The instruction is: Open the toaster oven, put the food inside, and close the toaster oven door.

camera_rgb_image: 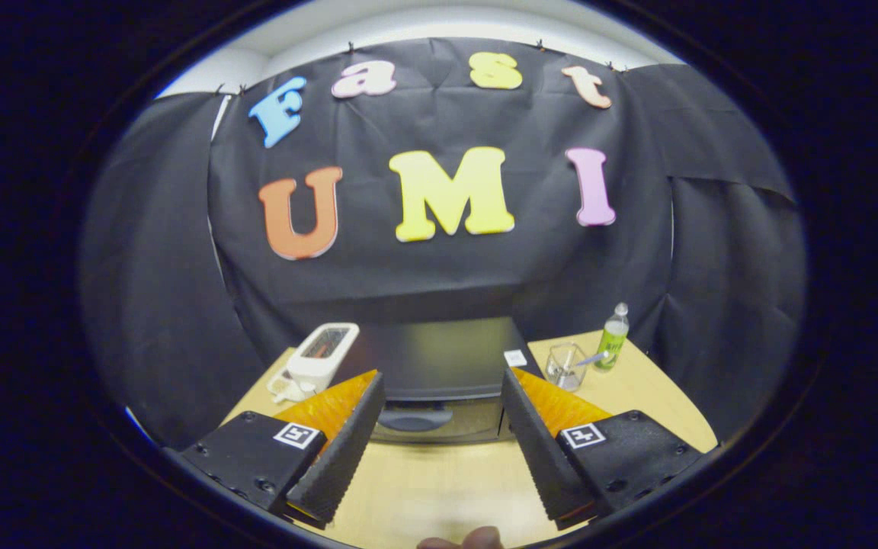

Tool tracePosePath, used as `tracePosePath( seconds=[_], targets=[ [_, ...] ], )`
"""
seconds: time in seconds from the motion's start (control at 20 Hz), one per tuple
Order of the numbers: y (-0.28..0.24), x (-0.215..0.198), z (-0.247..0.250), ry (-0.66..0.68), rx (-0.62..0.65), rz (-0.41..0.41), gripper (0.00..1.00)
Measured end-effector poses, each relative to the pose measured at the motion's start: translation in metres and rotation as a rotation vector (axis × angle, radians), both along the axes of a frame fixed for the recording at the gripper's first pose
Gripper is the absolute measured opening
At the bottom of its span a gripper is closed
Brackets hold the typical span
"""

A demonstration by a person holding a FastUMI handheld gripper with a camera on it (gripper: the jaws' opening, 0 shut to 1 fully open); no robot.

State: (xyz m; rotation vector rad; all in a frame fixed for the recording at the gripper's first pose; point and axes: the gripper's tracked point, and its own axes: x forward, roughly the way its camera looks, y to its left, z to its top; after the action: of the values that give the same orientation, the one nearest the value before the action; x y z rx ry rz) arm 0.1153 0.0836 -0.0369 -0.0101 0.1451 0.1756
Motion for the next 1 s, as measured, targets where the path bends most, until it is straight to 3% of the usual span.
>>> tracePosePath(
  seconds=[0.25, 0.55, 0.7, 1.0],
  targets=[
    [-0.022, -0.055, 0.091, -0.155, -0.033, -0.027, 1.0],
    [-0.039, -0.101, 0.149, -0.248, 0.027, -0.057, 1.0],
    [-0.041, -0.107, 0.154, -0.251, 0.027, -0.074, 1.0],
    [-0.024, -0.106, 0.136, -0.174, 0.072, -0.016, 1.0]
  ],
)
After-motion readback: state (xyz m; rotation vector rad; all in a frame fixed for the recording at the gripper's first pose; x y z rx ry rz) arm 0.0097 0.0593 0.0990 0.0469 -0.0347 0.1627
